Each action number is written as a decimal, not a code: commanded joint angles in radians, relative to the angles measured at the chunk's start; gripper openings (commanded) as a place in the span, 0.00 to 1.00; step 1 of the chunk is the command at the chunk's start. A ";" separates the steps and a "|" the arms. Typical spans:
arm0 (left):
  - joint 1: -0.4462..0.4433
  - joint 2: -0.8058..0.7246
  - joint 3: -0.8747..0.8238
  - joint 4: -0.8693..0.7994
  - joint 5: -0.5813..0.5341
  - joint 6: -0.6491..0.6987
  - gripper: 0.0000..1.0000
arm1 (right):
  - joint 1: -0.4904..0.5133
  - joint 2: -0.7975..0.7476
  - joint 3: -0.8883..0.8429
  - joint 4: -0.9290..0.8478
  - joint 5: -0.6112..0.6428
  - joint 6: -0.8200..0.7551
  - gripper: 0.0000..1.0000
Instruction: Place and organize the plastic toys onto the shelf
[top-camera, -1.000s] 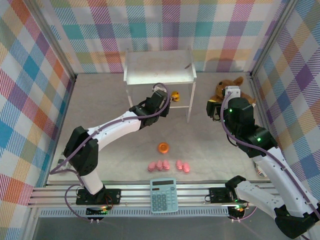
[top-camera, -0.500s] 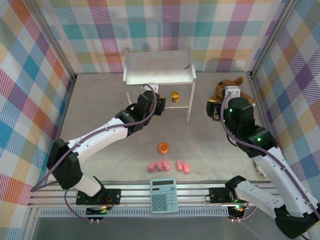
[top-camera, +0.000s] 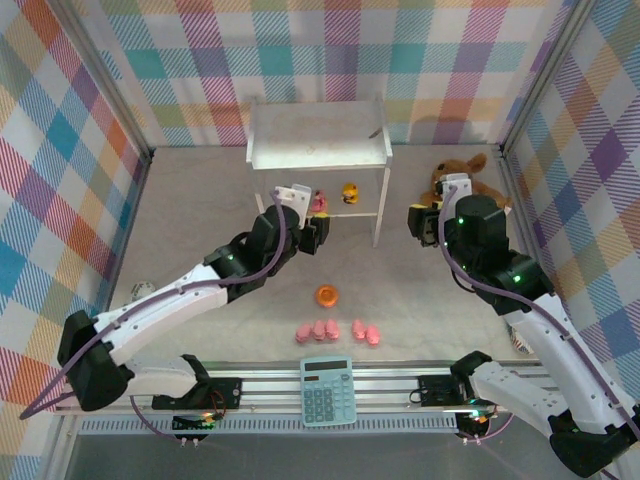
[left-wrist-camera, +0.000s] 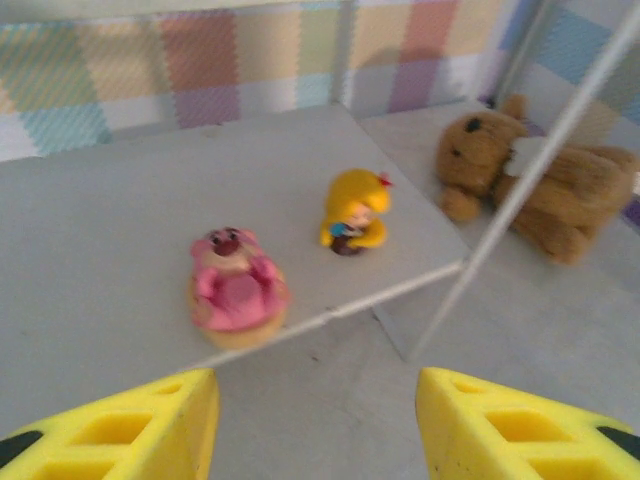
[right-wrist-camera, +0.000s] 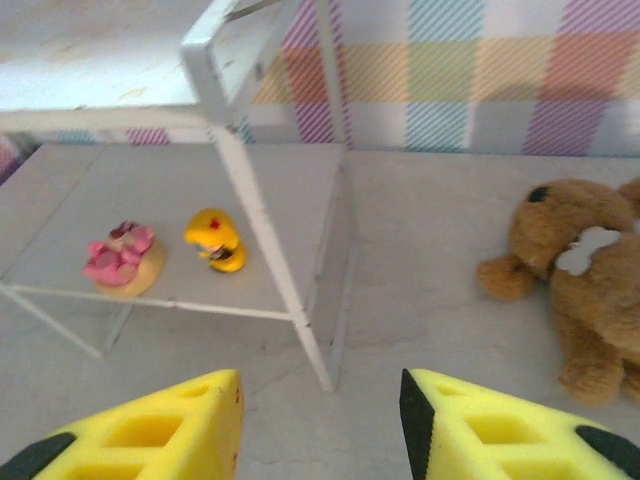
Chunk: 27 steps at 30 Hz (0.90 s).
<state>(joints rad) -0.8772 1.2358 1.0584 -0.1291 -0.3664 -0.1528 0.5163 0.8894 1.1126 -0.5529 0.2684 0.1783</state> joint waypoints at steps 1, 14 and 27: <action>-0.042 -0.107 -0.012 -0.049 0.021 -0.038 0.53 | -0.002 0.012 -0.020 0.026 -0.179 -0.043 0.32; 0.033 -0.468 -0.218 -0.271 -0.483 -0.169 0.53 | 0.238 0.190 -0.088 0.259 -0.311 -0.020 0.02; 0.420 -0.369 -0.324 -0.157 -0.084 -0.233 0.54 | 0.317 0.490 -0.072 0.560 -0.197 0.041 0.00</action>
<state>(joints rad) -0.4923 0.8337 0.7418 -0.3481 -0.5438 -0.3740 0.8253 1.3407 1.0103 -0.0795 0.0532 0.2012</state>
